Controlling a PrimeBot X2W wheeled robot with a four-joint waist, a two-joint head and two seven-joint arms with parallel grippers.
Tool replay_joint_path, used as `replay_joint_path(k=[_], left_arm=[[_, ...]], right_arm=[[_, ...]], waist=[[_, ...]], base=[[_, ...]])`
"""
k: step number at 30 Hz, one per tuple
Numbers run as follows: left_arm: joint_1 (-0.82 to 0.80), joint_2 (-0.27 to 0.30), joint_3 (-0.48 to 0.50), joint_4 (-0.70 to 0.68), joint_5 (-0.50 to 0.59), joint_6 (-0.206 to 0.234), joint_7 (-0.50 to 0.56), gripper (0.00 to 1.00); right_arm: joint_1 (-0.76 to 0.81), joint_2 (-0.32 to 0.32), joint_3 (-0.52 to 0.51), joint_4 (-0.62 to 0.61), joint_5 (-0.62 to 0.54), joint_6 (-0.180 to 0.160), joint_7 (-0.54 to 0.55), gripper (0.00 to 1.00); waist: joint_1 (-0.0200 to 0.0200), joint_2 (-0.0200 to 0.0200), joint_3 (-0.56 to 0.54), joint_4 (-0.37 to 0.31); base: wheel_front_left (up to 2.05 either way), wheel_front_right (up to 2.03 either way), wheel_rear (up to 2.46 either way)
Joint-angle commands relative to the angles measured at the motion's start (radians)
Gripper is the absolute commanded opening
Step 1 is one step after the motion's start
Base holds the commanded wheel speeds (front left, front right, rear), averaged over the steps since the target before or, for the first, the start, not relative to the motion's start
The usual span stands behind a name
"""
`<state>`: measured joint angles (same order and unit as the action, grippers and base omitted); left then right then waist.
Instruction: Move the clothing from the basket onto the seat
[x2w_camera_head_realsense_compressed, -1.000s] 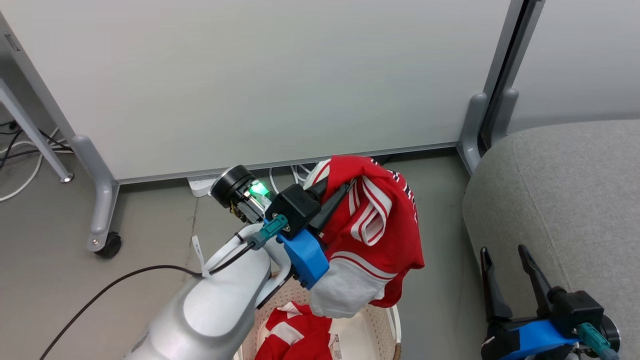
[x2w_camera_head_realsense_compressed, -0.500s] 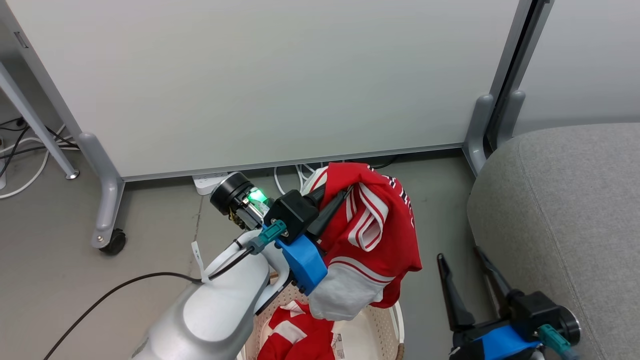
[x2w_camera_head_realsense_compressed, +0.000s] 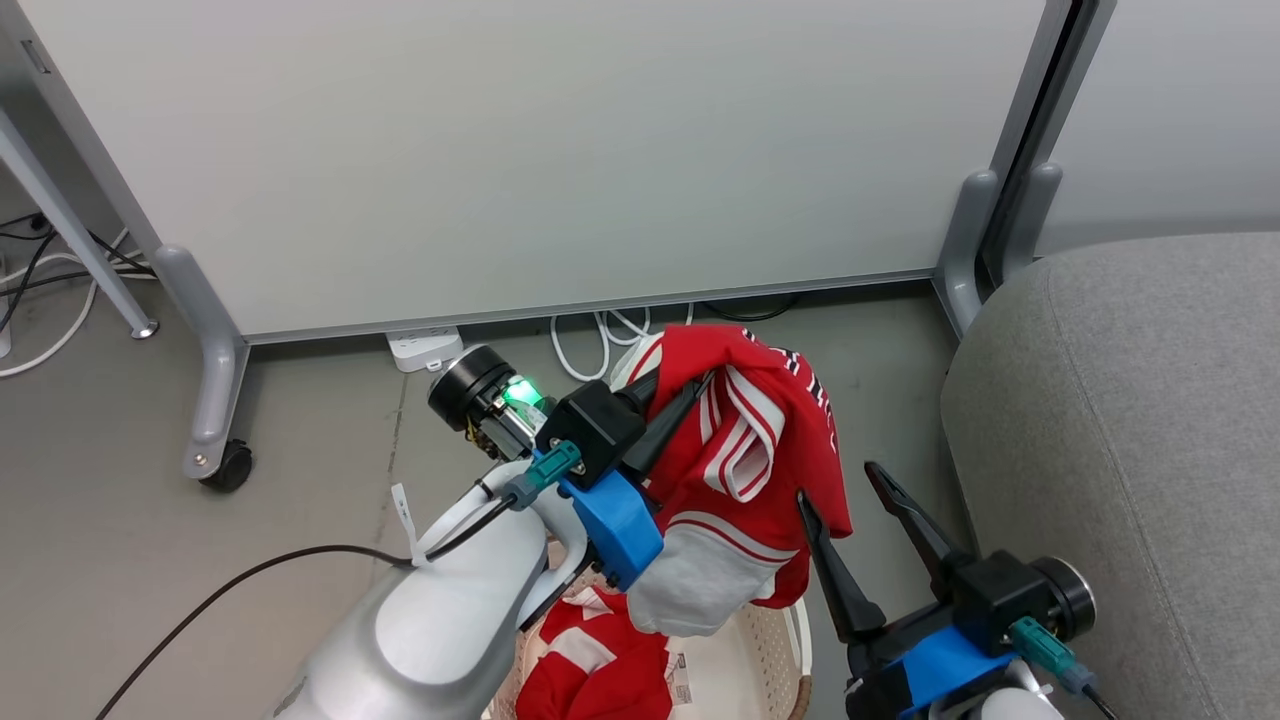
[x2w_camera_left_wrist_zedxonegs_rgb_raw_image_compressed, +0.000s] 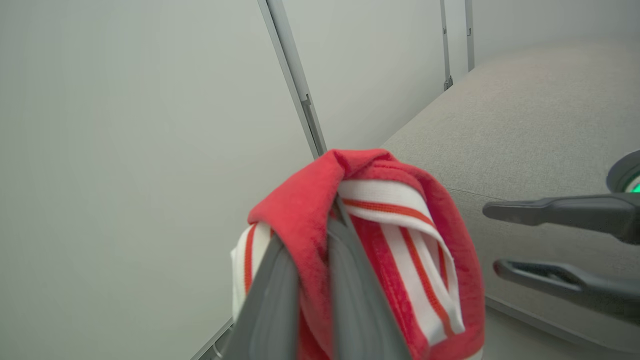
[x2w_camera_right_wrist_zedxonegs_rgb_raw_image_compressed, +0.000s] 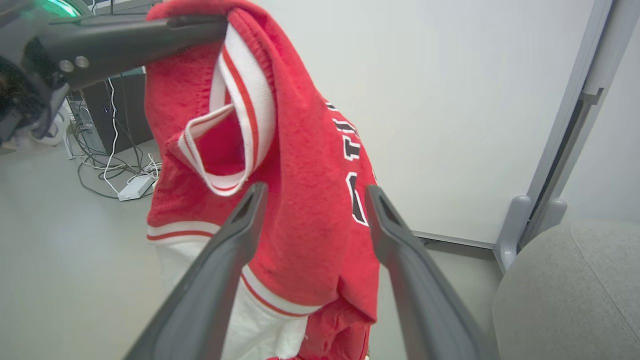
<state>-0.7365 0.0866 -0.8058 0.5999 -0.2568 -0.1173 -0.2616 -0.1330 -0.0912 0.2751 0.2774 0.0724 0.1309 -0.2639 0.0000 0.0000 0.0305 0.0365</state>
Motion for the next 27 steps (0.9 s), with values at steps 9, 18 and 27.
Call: replay_joint_path(k=[9, 18, 27], left_arm=[[-0.015, -0.011, 0.006, -0.003, 0.011, -0.005, -0.005, 0.00], [-0.028, -0.020, -0.007, -0.005, 0.010, -0.006, -0.005, 0.00], [-0.034, -0.024, -0.010, -0.002, 0.012, -0.009, -0.005, 0.00]], right_arm=[[-0.140, -0.029, 0.039, 0.085, -0.039, 0.000, -0.001, 1.00], [-0.247, -0.042, 0.085, 0.240, -0.060, 0.000, -0.001, 1.00], [-0.296, -0.027, 0.083, 0.319, -0.034, 0.000, -0.001, 0.00]], waist=[[0.0000, 0.0000, 0.017, 0.008], [0.0000, 0.0000, 0.030, 0.017], [0.0000, 0.0000, 0.038, 0.020]], base=[[0.00, 0.00, 0.00], [0.00, 0.00, 0.00], [0.00, 0.00, 0.00]])
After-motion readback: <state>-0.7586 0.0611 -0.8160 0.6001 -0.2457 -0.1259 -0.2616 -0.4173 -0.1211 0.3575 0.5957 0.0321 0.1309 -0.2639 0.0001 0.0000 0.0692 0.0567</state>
